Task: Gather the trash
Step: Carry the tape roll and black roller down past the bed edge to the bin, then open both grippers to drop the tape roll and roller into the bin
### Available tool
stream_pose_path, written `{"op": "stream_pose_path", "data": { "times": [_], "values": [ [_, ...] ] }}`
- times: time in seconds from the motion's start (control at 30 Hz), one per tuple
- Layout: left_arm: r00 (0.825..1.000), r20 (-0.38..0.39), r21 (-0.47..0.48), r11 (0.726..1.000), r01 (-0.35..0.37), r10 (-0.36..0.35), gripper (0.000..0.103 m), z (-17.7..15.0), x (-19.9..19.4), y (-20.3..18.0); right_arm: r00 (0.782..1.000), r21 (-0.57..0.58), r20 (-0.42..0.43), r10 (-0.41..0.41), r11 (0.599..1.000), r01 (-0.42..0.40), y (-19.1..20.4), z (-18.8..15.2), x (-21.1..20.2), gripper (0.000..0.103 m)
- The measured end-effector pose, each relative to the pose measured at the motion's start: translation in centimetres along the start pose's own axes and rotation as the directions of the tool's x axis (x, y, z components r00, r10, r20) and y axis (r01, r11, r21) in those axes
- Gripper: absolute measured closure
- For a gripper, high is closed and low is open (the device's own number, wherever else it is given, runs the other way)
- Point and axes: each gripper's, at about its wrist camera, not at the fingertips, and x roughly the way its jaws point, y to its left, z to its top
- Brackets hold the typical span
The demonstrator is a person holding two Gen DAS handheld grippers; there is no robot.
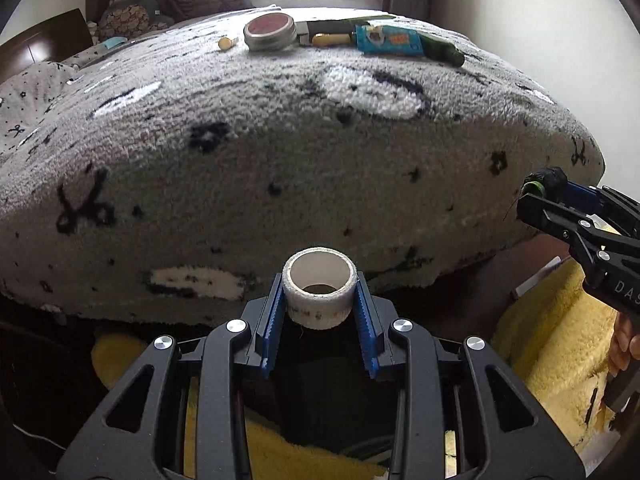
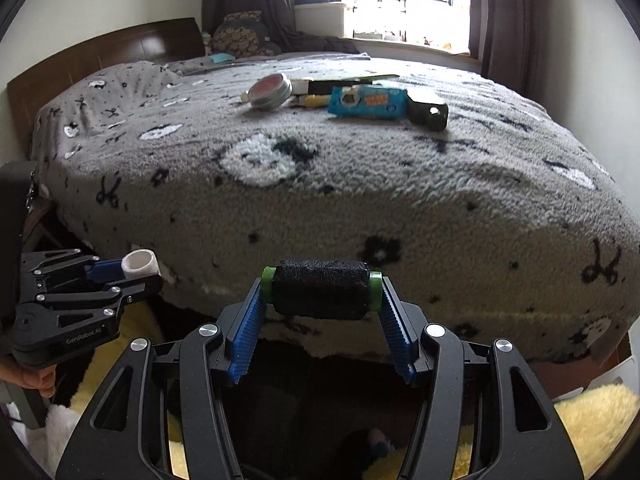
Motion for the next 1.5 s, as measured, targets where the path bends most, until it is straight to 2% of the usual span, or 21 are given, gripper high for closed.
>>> {"op": "stream_pose_path", "data": {
  "times": [0.23,0.47,0.57,0.7,0.93,1.07,1.17,1.23,1.3,1.5],
  "values": [
    [0.995,-0.095,0.0,1.0,0.021,-0.021,0.072,-2.5,2.0,-0.5,0.993,0.025,-0.106,0.045,0.999,-0.043,0.7,-2.0,2.4,0.047],
    [0.984,-0.172,-0.019,0.999,0.035,-0.038,0.072,-3.9,3.9,-0.2,0.973,0.079,-0.211,0.098,0.993,-0.083,0.2,-3.1,4.6,0.047],
    [0.976,-0.211,-0.036,0.998,0.047,-0.053,0.072,-4.7,4.7,0.2,0.956,0.12,-0.249,0.155,0.984,-0.129,-0.2,-3.5,5.3,0.047],
    [0.957,-0.271,-0.054,0.994,0.093,-0.104,0.072,-5.4,6.3,0.3,0.94,0.119,-0.292,0.178,0.982,-0.149,0.2,-3.9,6.3,0.047],
    [0.943,-0.312,-0.063,0.993,0.098,-0.113,0.072,-5.8,7.5,0.3,0.915,0.125,-0.339,0.219,0.974,-0.187,0.9,-4.1,7.8,0.047],
    [0.943,-0.323,-0.06,0.996,0.064,-0.08,0.072,-6.3,8.2,0.4,0.904,0.128,-0.349,0.246,0.968,-0.214,1.8,-3.9,8.8,0.046],
    [0.941,-0.326,-0.065,0.995,0.073,-0.09,0.071,-6.3,8.2,0.7,0.901,0.124,-0.355,0.249,0.968,-0.219,2.3,-4.0,9.1,0.045],
    [0.941,-0.328,-0.064,0.996,0.069,-0.086,0.063,-6.3,8.3,1.0,0.901,0.128,-0.352,0.254,0.966,-0.223,2.2,-4.0,9.0,0.028],
    [0.941,-0.327,-0.064,0.996,0.067,-0.084,0.056,-6.2,8.3,1.1,0.905,0.126,-0.343,0.251,0.967,-0.221,2.3,-3.9,8.9,0.02],
    [0.948,-0.31,-0.057,0.997,0.053,-0.068,0.042,-5.1,6.5,2.2,0.918,0.135,-0.319,0.234,0.97,-0.2,1.8,-3.2,8.4,0.02]
  ]
}}
